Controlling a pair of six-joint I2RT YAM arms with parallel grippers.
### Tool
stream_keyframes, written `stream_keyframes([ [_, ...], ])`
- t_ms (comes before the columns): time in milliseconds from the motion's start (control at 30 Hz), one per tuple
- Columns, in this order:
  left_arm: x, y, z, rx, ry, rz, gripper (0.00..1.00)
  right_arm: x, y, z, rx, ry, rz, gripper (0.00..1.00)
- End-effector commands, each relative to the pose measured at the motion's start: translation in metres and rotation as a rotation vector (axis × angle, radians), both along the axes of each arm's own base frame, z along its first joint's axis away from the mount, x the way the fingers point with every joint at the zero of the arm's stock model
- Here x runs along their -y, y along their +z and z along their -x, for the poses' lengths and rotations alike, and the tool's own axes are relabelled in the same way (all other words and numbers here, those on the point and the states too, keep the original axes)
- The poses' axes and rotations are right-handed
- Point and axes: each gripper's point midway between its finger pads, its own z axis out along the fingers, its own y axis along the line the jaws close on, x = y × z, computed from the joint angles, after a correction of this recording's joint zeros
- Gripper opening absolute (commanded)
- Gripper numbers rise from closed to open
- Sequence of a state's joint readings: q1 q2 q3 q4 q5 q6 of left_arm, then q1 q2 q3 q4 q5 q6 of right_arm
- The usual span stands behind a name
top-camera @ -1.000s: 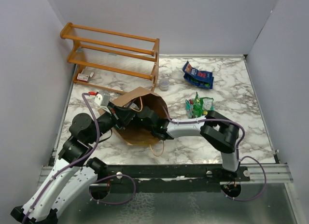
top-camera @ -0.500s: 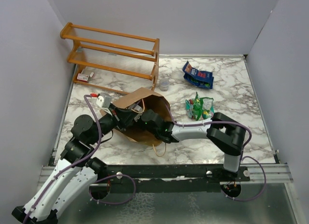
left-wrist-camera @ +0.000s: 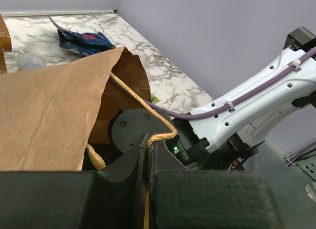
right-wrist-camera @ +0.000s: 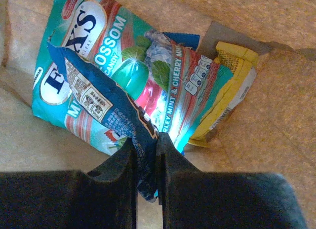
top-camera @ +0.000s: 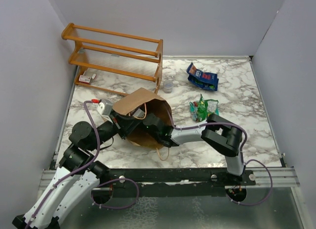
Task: Take the snacks out of the paper bag
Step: Take out the snack from the paper bag.
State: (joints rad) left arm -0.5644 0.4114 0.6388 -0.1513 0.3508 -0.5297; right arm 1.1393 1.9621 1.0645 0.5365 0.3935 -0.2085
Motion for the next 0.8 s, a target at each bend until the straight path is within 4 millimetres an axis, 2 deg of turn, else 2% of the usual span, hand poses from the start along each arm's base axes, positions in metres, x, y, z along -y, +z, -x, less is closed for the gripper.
stream_keyframes([
  [0,0.006,-0.003,0.009,-0.01,-0.062,-0.004,0.0,-0.013,0.024,-0.013,0.122,-0.011,-0.041,0.02],
  [233,0.006,-0.013,0.004,-0.025,-0.049,-0.028,0.0,-0.003,0.046,-0.003,0.145,0.026,-0.083,0.01],
  [300,0.005,-0.017,0.001,-0.029,-0.031,-0.038,0.0,0.004,0.054,0.004,0.147,0.048,-0.094,0.01],
  [367,0.003,-0.021,0.0,-0.035,-0.021,-0.041,0.0,0.012,0.071,0.013,0.164,0.075,-0.128,0.01],
  [467,0.001,-0.021,-0.001,-0.033,-0.003,-0.039,0.0,0.017,0.077,0.027,0.163,0.148,-0.131,0.01],
  [667,-0.005,-0.007,-0.008,-0.017,0.053,-0.012,0.0,0.02,0.078,0.064,0.101,0.326,-0.14,0.01],
  [767,-0.01,0.002,-0.013,-0.013,0.097,0.005,0.0,0.021,0.086,0.082,0.064,0.403,-0.166,0.01],
])
